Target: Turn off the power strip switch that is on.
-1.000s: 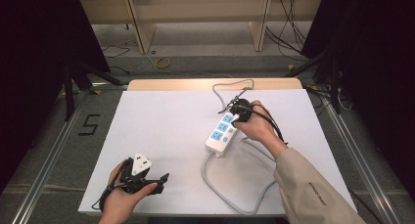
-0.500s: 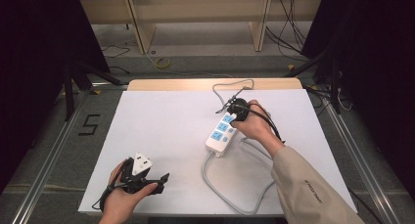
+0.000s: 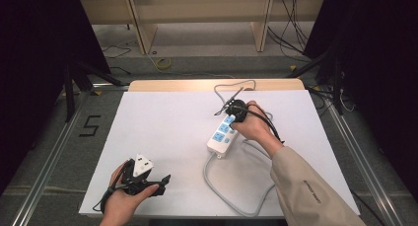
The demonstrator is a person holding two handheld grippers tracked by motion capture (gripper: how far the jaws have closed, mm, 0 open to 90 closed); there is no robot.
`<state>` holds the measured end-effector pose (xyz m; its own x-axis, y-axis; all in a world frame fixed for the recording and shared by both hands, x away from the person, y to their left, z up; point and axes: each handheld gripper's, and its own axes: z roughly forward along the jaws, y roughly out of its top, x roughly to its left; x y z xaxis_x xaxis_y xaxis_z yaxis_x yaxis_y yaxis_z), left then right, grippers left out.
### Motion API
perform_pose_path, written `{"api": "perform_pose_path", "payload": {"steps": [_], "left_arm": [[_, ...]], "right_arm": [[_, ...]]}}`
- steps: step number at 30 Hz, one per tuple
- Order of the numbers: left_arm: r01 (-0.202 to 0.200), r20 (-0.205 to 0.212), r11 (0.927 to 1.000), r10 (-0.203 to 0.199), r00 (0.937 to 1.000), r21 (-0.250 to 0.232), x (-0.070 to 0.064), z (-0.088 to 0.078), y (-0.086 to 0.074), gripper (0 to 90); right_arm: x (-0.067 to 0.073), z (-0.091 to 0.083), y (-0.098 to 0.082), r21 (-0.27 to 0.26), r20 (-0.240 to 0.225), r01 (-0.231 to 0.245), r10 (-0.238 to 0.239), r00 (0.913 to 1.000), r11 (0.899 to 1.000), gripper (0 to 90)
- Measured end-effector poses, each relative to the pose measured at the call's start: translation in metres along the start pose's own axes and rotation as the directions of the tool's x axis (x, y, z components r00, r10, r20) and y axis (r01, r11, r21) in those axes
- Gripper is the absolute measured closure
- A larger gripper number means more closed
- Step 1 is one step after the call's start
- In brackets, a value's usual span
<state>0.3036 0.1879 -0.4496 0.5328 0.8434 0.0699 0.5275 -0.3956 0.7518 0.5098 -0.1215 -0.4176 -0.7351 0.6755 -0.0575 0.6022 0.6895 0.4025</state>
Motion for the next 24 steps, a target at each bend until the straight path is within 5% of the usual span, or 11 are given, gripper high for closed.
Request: {"api": "perform_pose_path", "payload": {"steps": [24], "left_arm": [[-0.002, 0.001, 1.0000, 0.002, 1.0000, -0.001, -0.0002, 0.0001, 0.0001, 15.9]], "right_arm": [[0.0017, 0.0098, 0.0039, 0.053, -0.012, -0.002, 0.003, 0.9999, 0.999, 90.0]]}}
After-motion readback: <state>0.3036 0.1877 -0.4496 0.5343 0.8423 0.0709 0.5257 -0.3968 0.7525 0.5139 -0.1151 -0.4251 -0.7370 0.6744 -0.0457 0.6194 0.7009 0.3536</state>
